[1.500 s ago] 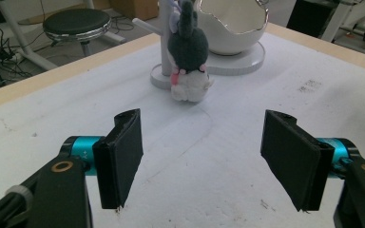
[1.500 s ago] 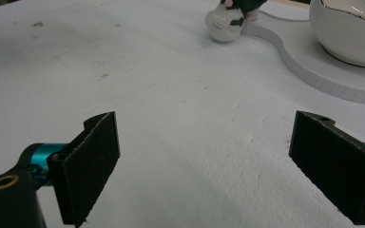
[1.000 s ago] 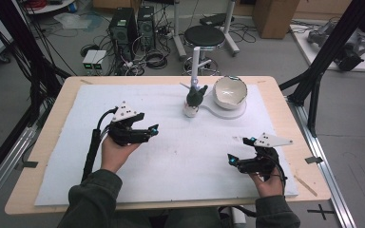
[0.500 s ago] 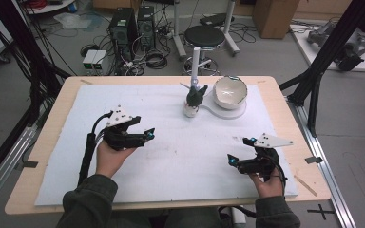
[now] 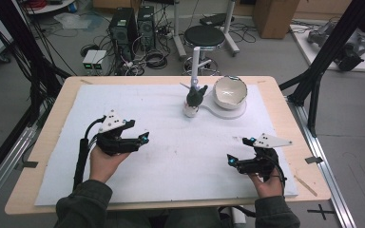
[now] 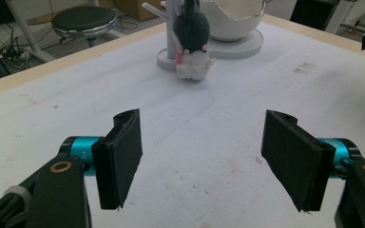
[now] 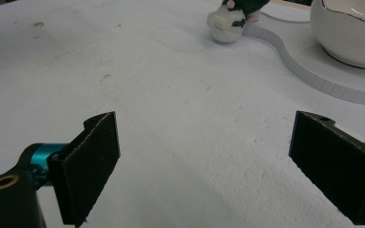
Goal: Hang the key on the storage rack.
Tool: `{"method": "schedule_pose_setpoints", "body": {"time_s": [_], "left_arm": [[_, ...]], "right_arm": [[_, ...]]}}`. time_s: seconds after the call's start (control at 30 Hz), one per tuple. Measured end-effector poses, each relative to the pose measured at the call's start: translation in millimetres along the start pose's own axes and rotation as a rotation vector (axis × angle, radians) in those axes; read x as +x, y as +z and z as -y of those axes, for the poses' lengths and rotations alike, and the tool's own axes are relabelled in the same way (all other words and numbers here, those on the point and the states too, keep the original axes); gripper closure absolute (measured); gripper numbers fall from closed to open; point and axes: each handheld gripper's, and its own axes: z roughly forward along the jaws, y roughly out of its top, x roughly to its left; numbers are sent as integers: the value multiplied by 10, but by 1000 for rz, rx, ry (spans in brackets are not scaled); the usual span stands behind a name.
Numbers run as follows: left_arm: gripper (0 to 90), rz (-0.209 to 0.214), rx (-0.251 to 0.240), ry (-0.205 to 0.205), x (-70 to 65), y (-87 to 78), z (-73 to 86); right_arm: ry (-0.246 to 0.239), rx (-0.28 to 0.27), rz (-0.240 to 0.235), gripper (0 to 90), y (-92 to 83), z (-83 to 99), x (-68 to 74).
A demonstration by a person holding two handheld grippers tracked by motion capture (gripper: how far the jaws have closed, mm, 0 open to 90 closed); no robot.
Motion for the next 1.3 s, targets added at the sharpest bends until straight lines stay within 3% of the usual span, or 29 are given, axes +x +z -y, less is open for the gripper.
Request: {"method": "schedule_pose_setpoints", "body": {"time_s": [1.3], "left_arm": [[302, -6, 25, 30, -39, -255, 196]], "right_arm": [[1, -2, 0, 88, 4, 1, -1]]}}
